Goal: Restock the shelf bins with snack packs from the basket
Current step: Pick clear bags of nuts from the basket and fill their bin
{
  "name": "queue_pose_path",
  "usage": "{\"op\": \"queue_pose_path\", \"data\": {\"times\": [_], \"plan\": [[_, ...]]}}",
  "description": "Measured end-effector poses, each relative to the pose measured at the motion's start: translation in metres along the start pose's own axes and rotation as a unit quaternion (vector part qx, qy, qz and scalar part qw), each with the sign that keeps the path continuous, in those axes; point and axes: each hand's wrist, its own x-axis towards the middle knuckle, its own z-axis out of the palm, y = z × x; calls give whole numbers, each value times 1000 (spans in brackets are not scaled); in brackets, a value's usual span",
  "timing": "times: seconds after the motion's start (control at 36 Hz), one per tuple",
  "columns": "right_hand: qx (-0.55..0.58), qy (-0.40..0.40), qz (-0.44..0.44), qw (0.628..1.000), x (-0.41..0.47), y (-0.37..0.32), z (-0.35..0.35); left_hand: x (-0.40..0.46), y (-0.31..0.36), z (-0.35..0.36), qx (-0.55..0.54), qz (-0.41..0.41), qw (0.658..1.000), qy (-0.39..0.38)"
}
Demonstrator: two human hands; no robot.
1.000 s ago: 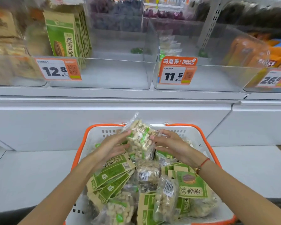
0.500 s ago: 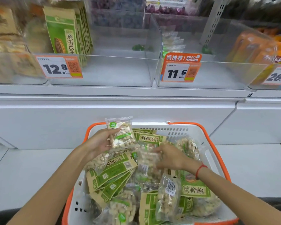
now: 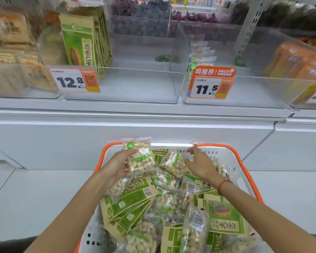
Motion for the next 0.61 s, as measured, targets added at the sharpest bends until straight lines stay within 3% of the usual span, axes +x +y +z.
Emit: {"op": "queue_pose_path", "data": {"times": [0.08, 0.14, 0.28, 0.42, 0.53, 0.61], "plan": [[60, -135, 110, 983, 10, -11, 5, 1, -2, 3, 16, -1, 1000, -3], [23, -171, 125, 977, 12, -10, 11, 0, -3, 6, 19, -1, 1000, -4], [-40, -147, 30, 988, 10, -5, 4, -6, -4, 2, 54, 20, 998, 7], [-46, -208, -98, 972, -3, -28, -45, -14, -1, 7, 156, 83, 983, 42], [-64, -281, -130, 949, -15, -64, -82, -20, 10, 29, 211, 98, 972, -20], [-36, -245, -137, 959, -21, -79, -90, -27, 17, 43, 186, 75, 976, -84]]}}
